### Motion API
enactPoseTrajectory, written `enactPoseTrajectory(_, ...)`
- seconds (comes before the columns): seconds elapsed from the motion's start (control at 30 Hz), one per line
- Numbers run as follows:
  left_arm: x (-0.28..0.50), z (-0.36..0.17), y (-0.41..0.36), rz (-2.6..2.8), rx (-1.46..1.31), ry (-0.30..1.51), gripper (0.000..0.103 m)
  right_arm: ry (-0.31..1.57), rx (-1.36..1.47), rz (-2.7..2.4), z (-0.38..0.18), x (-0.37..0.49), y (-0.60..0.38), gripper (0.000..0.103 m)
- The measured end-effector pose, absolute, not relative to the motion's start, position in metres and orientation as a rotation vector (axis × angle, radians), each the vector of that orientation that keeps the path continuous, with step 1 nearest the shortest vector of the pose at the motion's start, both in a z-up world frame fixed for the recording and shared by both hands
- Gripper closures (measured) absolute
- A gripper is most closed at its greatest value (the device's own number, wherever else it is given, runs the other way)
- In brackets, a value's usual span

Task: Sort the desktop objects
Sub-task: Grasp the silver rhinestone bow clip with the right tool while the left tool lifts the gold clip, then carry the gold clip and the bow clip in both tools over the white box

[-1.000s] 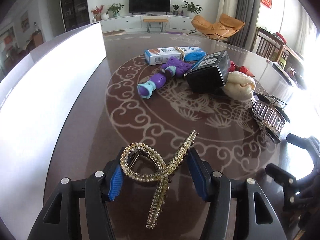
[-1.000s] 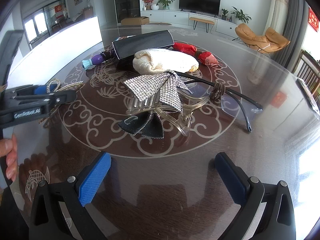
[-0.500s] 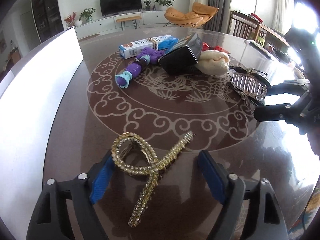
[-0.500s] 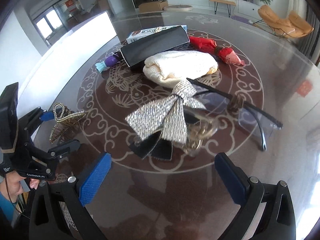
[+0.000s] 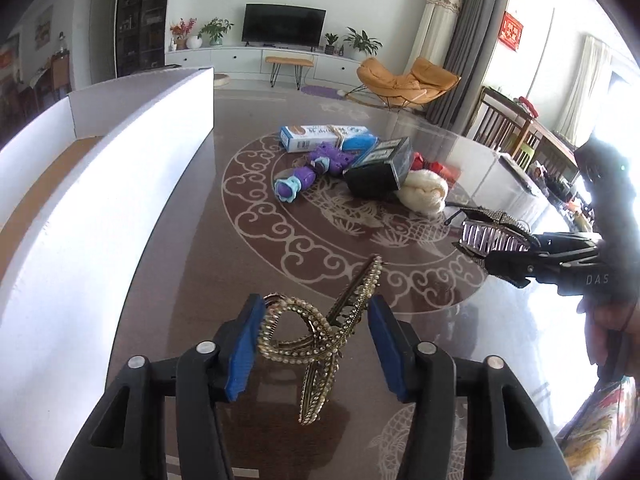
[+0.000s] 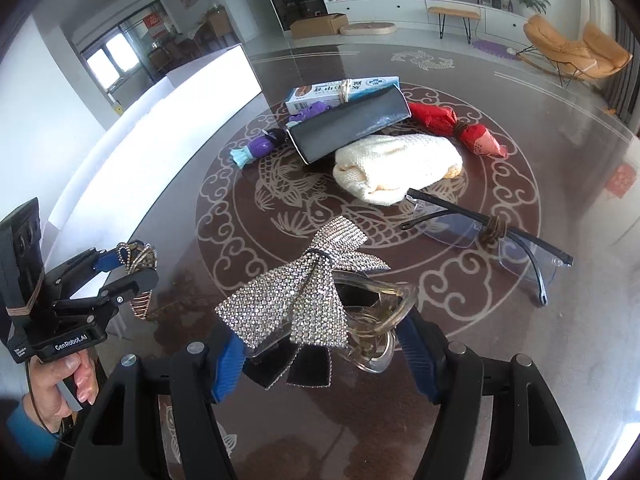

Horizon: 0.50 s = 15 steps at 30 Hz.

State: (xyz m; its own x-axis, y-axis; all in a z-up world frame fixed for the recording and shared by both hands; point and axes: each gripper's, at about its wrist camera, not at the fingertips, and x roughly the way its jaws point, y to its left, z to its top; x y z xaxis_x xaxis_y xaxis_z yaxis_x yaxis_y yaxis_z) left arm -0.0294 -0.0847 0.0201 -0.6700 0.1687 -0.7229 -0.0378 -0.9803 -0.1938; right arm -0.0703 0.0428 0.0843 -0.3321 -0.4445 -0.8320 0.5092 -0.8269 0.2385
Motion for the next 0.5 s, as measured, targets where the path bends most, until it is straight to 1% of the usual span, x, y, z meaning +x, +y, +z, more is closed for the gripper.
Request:
enactPoseTrajectory(0.03, -0.028, 0.030, -0.089, 2.764, -1.198, -0.274, 0.058, 0.090, 1.311, -2.171, 0.092, -0.068, 0.040, 0.034)
enactPoseTrajectory(0.23, -0.015, 0.075, -0.119, 2.815, -1.097, -0.368, 0.058, 0.110, 1.171, -2.150, 0.146, -0.058, 0.008, 0.034)
enactPoseTrajectory(0.4, -0.006, 0.064, -0.126, 2.753, -1.180, -0.377, 0.057, 0.108, 1.080, -2.146, 0.180, -0.054, -0.014, 0.034)
enactPoseTrajectory(0.47, -0.005, 0.050, -0.119, 2.749, -1.217, -0.374, 0.050, 0.084, 1.061, -2.147, 0.186, -0.052, -0.013, 0.034)
enactPoseTrajectory(0.5, -0.006, 0.040, -0.115, 2.753, -1.242, -0.374, 0.037, 0.065, 1.063, -2.141, 0.185, -0.051, -0.011, 0.034)
